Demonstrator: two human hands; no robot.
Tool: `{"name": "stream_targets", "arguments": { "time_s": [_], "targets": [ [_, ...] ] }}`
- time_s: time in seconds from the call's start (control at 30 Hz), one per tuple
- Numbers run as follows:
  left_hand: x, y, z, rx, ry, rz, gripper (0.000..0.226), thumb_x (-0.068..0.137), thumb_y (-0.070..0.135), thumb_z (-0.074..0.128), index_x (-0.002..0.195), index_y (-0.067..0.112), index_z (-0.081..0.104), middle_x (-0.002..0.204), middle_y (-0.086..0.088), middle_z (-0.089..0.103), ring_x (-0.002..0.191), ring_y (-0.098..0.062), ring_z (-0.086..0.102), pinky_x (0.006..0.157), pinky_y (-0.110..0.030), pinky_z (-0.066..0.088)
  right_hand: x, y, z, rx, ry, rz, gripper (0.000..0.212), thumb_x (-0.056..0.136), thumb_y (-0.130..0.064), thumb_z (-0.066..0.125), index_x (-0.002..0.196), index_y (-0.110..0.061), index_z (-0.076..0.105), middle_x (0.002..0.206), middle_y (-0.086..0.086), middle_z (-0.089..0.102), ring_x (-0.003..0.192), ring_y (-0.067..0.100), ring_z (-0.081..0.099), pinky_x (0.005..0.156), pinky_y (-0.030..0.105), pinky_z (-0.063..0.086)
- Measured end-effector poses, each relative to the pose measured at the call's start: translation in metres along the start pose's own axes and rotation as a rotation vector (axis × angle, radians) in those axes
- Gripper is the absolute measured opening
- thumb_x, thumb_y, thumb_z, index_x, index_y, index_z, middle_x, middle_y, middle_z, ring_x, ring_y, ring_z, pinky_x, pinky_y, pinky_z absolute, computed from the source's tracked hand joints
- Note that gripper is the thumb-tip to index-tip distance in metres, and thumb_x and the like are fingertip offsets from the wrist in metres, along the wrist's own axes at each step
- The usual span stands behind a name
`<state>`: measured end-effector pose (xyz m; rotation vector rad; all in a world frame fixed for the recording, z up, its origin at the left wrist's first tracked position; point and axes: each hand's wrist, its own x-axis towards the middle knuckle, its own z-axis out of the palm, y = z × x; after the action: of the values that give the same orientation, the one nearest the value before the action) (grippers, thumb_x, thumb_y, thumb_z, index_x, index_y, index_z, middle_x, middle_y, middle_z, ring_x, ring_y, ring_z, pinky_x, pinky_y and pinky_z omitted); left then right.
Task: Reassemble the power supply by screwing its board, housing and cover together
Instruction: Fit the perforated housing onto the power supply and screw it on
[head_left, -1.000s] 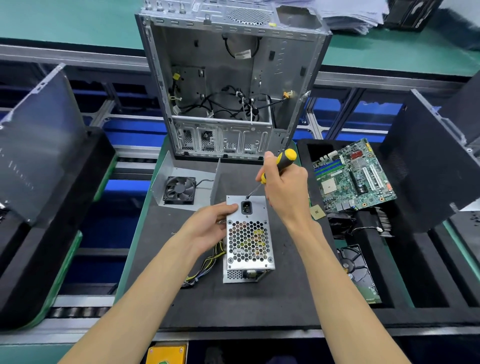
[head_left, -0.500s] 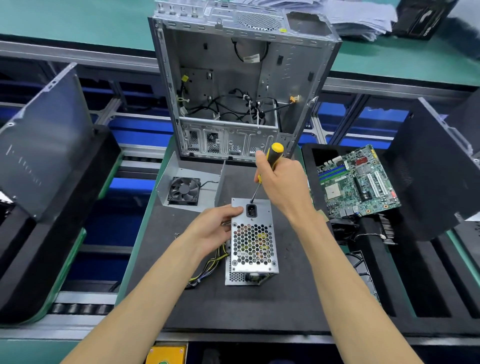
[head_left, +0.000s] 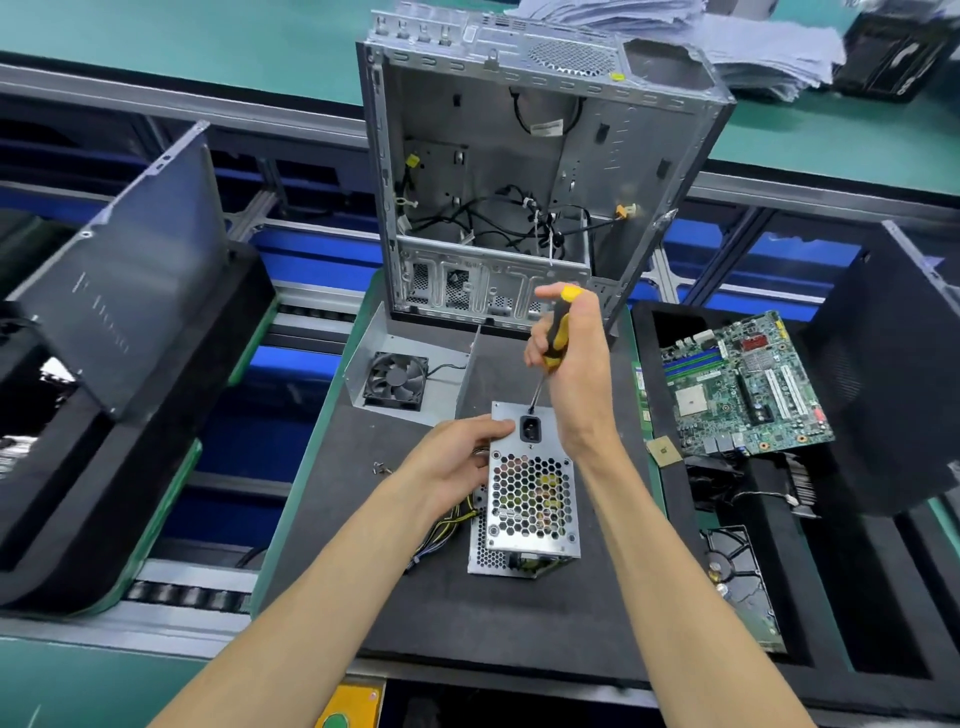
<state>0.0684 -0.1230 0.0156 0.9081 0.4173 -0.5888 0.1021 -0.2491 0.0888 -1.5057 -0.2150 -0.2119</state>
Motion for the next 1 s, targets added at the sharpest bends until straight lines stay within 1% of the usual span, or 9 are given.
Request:
{"name": "stream_targets", "arguments": {
  "time_s": [0.13, 0.23, 0.33, 0.47, 0.63, 0.73, 0.8, 0.9, 1.0],
  "targets": [
    [0.000, -0.001, -0.001, -0.015, 0.000, -0.002, 0.027, 0.093, 0.003, 0.064, 0.119, -0.004, 0.068, 0.116, -0.021, 0.072, 0.091, -0.024, 0.072, 0.074, -0.031, 0.059, 0.004, -0.005, -0.004, 0.055, 0.066, -0.018, 0.020, 0.100, -0.035, 0.056, 0.104, -0.020, 0.044, 0.074, -0.002, 0.063, 0.067, 0.015, 0.058, 0.062, 0.021, 0.046],
    [0.001, -0.001, 0.000, -0.017, 0.013, 0.003, 0.025, 0.092, 0.003, 0.064, 0.115, -0.003, 0.070, 0.110, -0.020, 0.074, 0.080, -0.021, 0.073, 0.071, -0.030, 0.059, 0.007, -0.004, -0.005, 0.057, 0.048, 0.021, 0.023, 0.101, -0.041, 0.046, 0.107, -0.019, 0.048, 0.066, -0.005, 0.047, 0.061, 0.015, 0.039, 0.059, 0.028, 0.037],
    [0.002, -0.002, -0.001, -0.006, 0.034, 0.012, 0.023, 0.091, 0.004, 0.066, 0.112, -0.002, 0.072, 0.113, -0.021, 0.073, 0.090, -0.025, 0.072, 0.076, -0.034, 0.060, 0.004, -0.006, -0.006, 0.022, -0.008, 0.034, 0.036, 0.104, -0.044, 0.036, 0.109, -0.021, 0.064, 0.072, -0.006, 0.051, 0.066, 0.014, 0.044, 0.063, 0.026, 0.039],
    [0.002, -0.002, 0.000, 0.005, 0.037, 0.010, 0.026, 0.091, 0.005, 0.067, 0.116, -0.003, 0.071, 0.119, -0.023, 0.070, 0.098, -0.028, 0.069, 0.082, -0.036, 0.059, 0.002, -0.014, -0.004, 0.012, -0.024, -0.024, 0.019, 0.098, -0.031, 0.060, 0.102, -0.018, 0.046, 0.073, -0.002, 0.062, 0.065, 0.015, 0.057, 0.060, 0.022, 0.046],
    [0.002, -0.003, -0.001, -0.001, 0.047, 0.009, 0.027, 0.091, 0.004, 0.067, 0.117, -0.004, 0.069, 0.124, -0.025, 0.067, 0.109, -0.034, 0.066, 0.092, -0.042, 0.058, 0.003, -0.013, -0.003, 0.022, -0.089, 0.025, 0.033, 0.105, -0.037, 0.036, 0.118, -0.019, 0.060, 0.075, -0.004, 0.050, 0.068, 0.012, 0.044, 0.064, 0.022, 0.039],
    [0.001, -0.003, -0.001, 0.006, 0.043, 0.004, 0.029, 0.091, 0.005, 0.067, 0.119, -0.004, 0.069, 0.127, -0.026, 0.065, 0.118, -0.037, 0.064, 0.095, -0.044, 0.056, 0.003, -0.014, -0.005, 0.013, -0.057, 0.026, 0.015, 0.104, -0.026, 0.050, 0.110, -0.013, 0.057, 0.082, -0.003, 0.065, 0.075, 0.014, 0.063, 0.070, 0.023, 0.051],
    [0.001, -0.002, 0.000, 0.011, 0.042, 0.001, 0.029, 0.091, 0.005, 0.067, 0.119, -0.004, 0.069, 0.128, -0.026, 0.065, 0.115, -0.036, 0.064, 0.092, -0.043, 0.057, 0.003, -0.014, -0.005, 0.006, -0.060, 0.011, 0.013, 0.102, -0.019, 0.058, 0.105, -0.016, 0.047, 0.075, -0.002, 0.065, 0.067, 0.014, 0.061, 0.065, 0.021, 0.050],
    [0.001, -0.002, 0.000, 0.016, 0.040, -0.008, 0.029, 0.091, 0.005, 0.067, 0.118, -0.004, 0.069, 0.127, -0.026, 0.065, 0.119, -0.038, 0.063, 0.091, -0.043, 0.057, 0.003, -0.014, -0.007, 0.015, -0.079, 0.023, 0.019, 0.103, -0.033, 0.046, 0.115, -0.021, 0.052, 0.068, -0.007, 0.050, 0.064, 0.011, 0.043, 0.061, 0.020, 0.040],
    [0.001, -0.001, -0.001, 0.015, 0.042, -0.014, 0.029, 0.091, 0.005, 0.067, 0.118, -0.004, 0.069, 0.127, -0.026, 0.065, 0.115, -0.036, 0.065, 0.088, -0.042, 0.058, 0.004, -0.014, -0.010, 0.059, -0.070, 0.061, 0.031, 0.103, -0.034, 0.038, 0.116, -0.019, 0.061, 0.076, -0.007, 0.054, 0.069, 0.011, 0.047, 0.066, 0.024, 0.040]
  ]
}}
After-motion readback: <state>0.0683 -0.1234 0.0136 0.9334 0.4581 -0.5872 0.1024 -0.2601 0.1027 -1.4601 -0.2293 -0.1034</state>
